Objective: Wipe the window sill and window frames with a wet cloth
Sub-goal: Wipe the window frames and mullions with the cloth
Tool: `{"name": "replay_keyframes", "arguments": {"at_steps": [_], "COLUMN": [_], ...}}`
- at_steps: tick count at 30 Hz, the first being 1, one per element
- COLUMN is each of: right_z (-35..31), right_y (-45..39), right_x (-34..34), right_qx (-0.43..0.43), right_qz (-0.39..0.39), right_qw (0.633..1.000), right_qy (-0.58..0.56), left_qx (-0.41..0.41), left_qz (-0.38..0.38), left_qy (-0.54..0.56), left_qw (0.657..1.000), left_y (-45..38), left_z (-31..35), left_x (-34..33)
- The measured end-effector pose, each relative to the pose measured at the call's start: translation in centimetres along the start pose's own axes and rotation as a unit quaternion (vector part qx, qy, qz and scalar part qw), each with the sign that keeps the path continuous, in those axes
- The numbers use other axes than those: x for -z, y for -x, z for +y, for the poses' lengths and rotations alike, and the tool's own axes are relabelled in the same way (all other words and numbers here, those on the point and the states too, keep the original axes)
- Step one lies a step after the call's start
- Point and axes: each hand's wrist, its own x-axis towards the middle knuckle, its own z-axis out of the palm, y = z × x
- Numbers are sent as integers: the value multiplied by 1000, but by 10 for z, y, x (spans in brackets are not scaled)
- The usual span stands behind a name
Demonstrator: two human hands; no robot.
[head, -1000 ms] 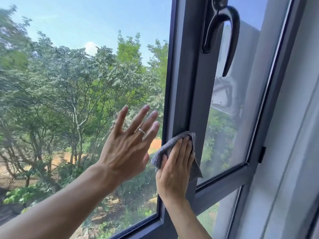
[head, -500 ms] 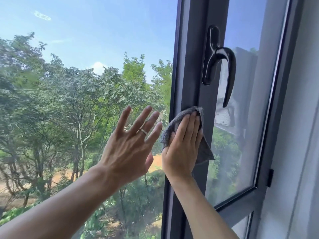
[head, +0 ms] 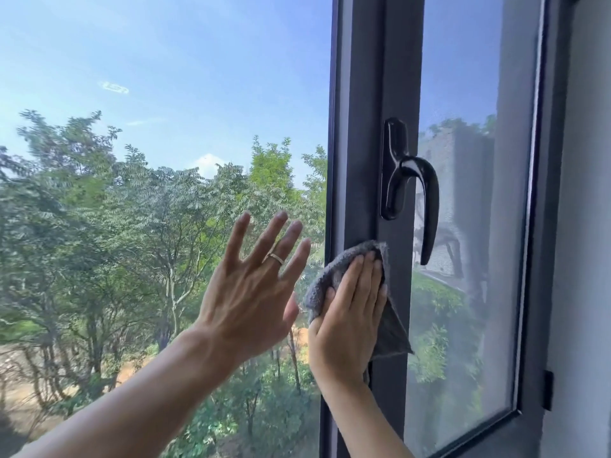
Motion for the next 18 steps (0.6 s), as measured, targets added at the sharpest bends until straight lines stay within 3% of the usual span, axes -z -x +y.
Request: {"name": "replay_keyframes", "arguments": {"at_steps": [2,8,13,18], "right_z": [6,-11,-1,-23], "right_y": [10,-75,-44,-107], "right_x": [3,2,6,4], "right_qx": [24,55,78,80], "right_qz": [-24,-4,-20,7], "right_qw": [999,998,997,997], "right_qy": [9,7,8,15], "left_qx": [-6,3,10,11], "left_qz": [-12,-7,0,14], "left_qy": [-9,-31,-54,-68], "left_qw": [1000,999,999,997], "left_y": [-1,-14,-20,-36], "left_z": [-1,-4,-9,-18], "left_x": [1,5,8,16]}}
